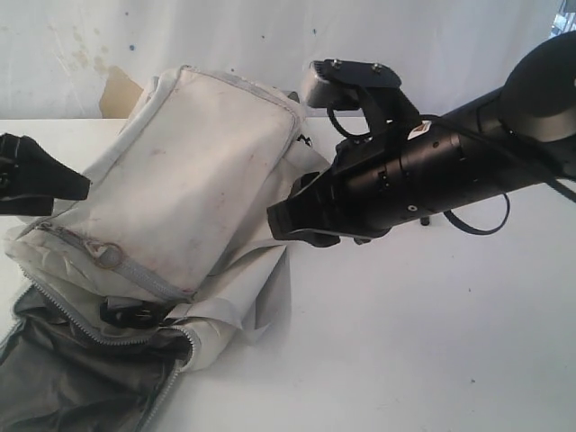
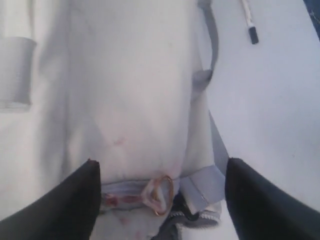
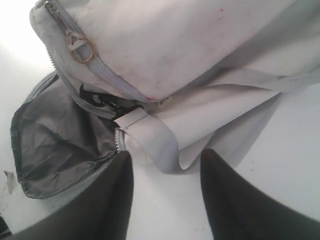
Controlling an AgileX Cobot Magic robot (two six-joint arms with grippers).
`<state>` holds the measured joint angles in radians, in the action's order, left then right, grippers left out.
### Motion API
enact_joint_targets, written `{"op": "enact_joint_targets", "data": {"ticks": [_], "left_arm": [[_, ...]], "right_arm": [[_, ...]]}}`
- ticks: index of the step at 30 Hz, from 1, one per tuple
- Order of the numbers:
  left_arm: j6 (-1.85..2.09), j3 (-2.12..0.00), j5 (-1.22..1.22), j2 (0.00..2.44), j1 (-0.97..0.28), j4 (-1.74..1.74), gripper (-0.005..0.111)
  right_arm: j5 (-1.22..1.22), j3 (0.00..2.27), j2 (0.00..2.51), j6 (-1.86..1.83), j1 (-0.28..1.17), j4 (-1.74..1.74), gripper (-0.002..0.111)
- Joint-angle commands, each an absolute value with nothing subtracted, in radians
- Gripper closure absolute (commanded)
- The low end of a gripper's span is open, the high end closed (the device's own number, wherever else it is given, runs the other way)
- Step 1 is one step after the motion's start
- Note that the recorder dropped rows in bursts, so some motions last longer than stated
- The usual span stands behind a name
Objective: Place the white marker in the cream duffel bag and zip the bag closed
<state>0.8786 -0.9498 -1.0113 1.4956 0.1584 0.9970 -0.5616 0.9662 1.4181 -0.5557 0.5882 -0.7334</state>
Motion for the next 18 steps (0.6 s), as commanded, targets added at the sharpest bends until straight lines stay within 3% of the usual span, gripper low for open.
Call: {"op": "enact_joint_targets", "data": {"ticks": [1, 18], "left_arm": [[0.690, -1.024, -0.942, 1.493, 0.155, 0.839, 0.030], [0.601, -1.077, -0.958, 1.614, 0.155, 0.768, 0.030]], "right_arm": [[-0.557, 0.976, 1.444, -0.612, 0.619, -0.756, 0.067], [-0.582, 1.159, 1.607, -0.712, 0.728, -0.822, 0.067]]}}
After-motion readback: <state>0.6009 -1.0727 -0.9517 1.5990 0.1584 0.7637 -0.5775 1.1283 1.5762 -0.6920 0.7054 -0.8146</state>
